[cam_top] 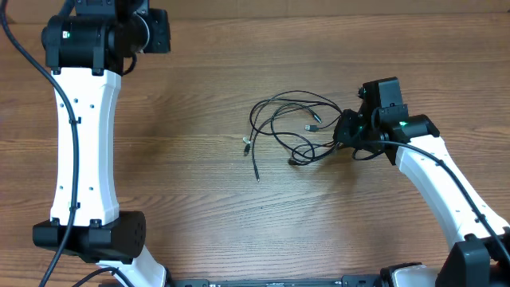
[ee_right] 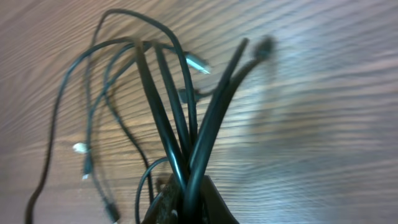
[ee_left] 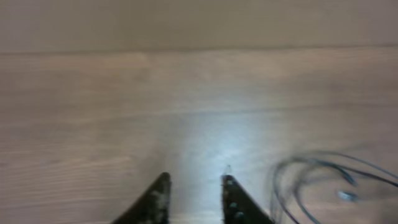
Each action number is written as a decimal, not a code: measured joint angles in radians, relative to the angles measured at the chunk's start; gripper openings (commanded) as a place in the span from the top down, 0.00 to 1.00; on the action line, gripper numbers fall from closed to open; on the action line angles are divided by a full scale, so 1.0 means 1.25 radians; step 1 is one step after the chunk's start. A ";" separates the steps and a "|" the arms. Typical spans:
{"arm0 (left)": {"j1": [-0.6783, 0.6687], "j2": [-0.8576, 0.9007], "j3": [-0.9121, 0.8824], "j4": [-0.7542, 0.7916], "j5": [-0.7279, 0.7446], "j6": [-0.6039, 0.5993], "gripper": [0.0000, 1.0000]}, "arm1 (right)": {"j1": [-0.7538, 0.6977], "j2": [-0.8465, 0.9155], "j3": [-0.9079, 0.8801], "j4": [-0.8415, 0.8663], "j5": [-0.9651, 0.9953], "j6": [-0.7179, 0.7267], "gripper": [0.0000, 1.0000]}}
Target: Untangle cables
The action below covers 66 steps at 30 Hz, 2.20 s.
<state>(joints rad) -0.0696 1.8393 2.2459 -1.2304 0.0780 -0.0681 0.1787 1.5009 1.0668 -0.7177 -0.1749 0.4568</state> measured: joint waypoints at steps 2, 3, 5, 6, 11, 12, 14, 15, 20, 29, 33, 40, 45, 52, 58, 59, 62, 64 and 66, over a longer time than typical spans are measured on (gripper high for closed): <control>-0.003 0.001 0.000 -0.030 0.054 -0.008 0.51 | 0.000 0.000 0.000 0.020 -0.049 -0.027 0.96; -0.007 0.003 0.000 -0.049 0.082 -0.009 0.46 | 0.000 0.000 0.000 0.031 -0.077 -0.038 0.96; -0.017 0.013 0.000 -0.094 0.141 -0.011 0.37 | 0.000 0.000 0.000 0.063 -0.139 -0.056 0.96; -0.024 0.022 0.000 -0.119 0.172 -0.012 0.34 | 0.000 0.000 -0.001 0.086 -0.171 -0.062 0.96; -0.070 0.086 0.000 -0.193 0.282 -0.013 0.34 | 0.000 0.000 -0.002 0.224 -0.278 -0.040 0.96; -0.079 0.101 0.000 -0.200 0.294 -0.013 0.34 | 0.000 0.000 -0.002 0.252 -0.288 -0.022 0.96; -0.095 0.123 0.000 -0.209 0.309 -0.013 0.34 | 0.000 0.000 -0.002 0.314 -0.308 0.017 0.96; -0.103 0.132 0.000 -0.213 0.316 -0.014 0.34 | 0.000 0.000 -0.002 0.338 -0.317 0.033 0.96; -0.144 0.158 0.000 -0.218 0.340 -0.027 0.30 | 0.000 0.001 -0.004 0.483 -0.358 0.131 0.96; -0.209 0.165 0.000 -0.229 0.354 -0.065 0.40 | 0.000 0.002 -0.004 0.565 -0.368 0.222 0.96; -0.217 0.165 0.000 -0.228 0.336 -0.129 0.36 | 0.000 0.002 -0.004 0.558 -0.375 0.265 0.96; -0.217 0.165 -0.010 -0.182 0.317 -0.318 0.30 | 0.000 0.002 -0.004 0.559 -0.376 0.368 0.96; -0.217 0.166 -0.042 -0.131 0.318 -0.417 0.31 | -0.001 0.002 -0.004 0.580 -0.372 0.413 0.96; -0.216 0.166 -0.121 -0.080 0.321 -0.510 0.37 | -0.001 0.002 -0.004 0.586 -0.373 0.430 0.96; -0.205 0.166 -0.172 -0.024 0.324 -0.575 0.39 | -0.001 0.002 -0.004 0.576 -0.376 0.430 0.96; -0.201 0.166 -0.180 -0.014 0.324 -0.582 0.39 | -0.001 0.002 -0.004 0.575 -0.378 0.431 0.96; -0.187 0.166 -0.197 0.003 0.322 -0.603 0.41 | -0.001 0.002 -0.004 0.573 -0.378 0.431 0.96; -0.178 0.166 -0.207 0.005 0.313 -0.617 0.42 | -0.001 0.002 -0.004 0.573 -0.380 0.431 0.96; -0.173 0.166 -0.222 0.011 0.299 -0.633 0.43 | -0.001 0.002 -0.004 0.573 -0.381 0.431 0.96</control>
<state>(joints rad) -0.2855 2.0472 1.9686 -1.2167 0.4515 -0.8593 0.1772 1.5028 1.0615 -0.0013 -0.6510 0.9958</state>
